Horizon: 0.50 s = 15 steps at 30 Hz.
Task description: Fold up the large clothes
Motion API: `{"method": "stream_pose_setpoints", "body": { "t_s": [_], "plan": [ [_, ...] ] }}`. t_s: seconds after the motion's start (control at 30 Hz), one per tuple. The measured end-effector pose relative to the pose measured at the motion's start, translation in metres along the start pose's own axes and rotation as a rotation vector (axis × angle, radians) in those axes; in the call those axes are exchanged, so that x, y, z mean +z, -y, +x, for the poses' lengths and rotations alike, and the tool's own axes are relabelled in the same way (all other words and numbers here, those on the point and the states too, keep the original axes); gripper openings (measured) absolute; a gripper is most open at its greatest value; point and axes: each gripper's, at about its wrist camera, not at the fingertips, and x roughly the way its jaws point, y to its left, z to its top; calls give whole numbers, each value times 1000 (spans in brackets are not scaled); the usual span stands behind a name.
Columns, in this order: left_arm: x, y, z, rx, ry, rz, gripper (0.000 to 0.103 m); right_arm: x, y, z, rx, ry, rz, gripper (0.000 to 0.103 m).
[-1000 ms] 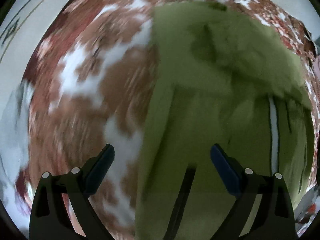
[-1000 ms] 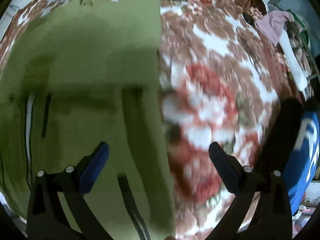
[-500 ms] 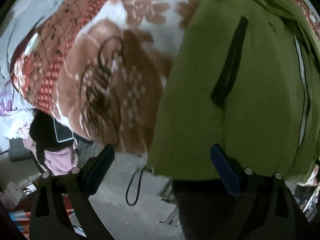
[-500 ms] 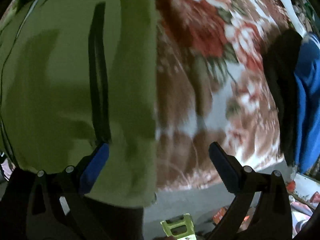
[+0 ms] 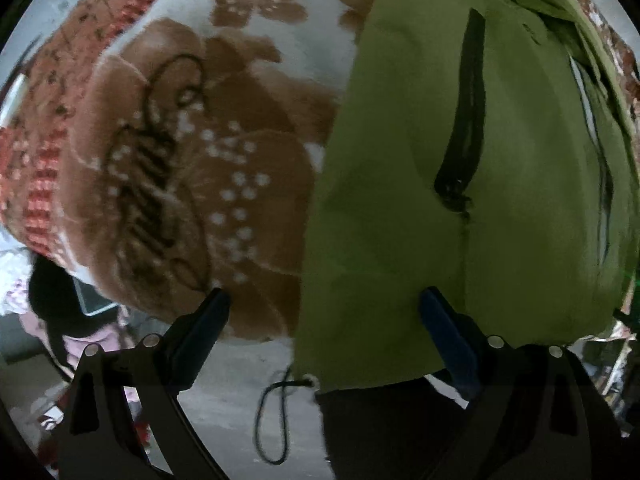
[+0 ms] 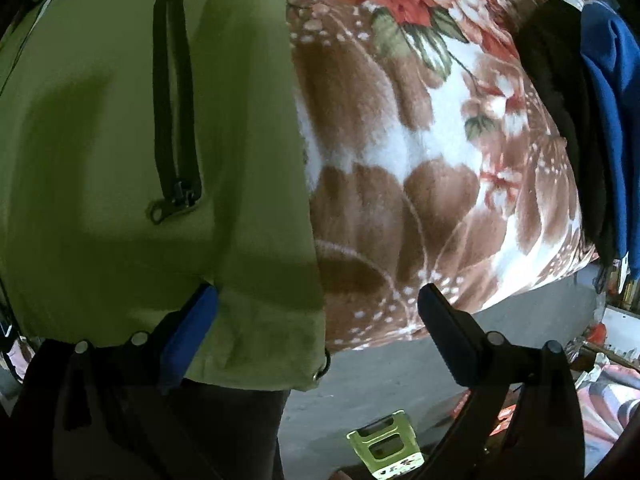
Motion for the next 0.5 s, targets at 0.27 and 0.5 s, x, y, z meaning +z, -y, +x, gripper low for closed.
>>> {"method": "stream_pose_setpoints", "body": {
  "t_s": [0.27,0.5],
  "plan": [
    [-16,41,1,-154,-38,119,83,-10,-10,4,88,-29,-52,98],
    [-5,21,10,-108,-57,99,80,-4,8,15,178,-29,14,98]
  ]
}}
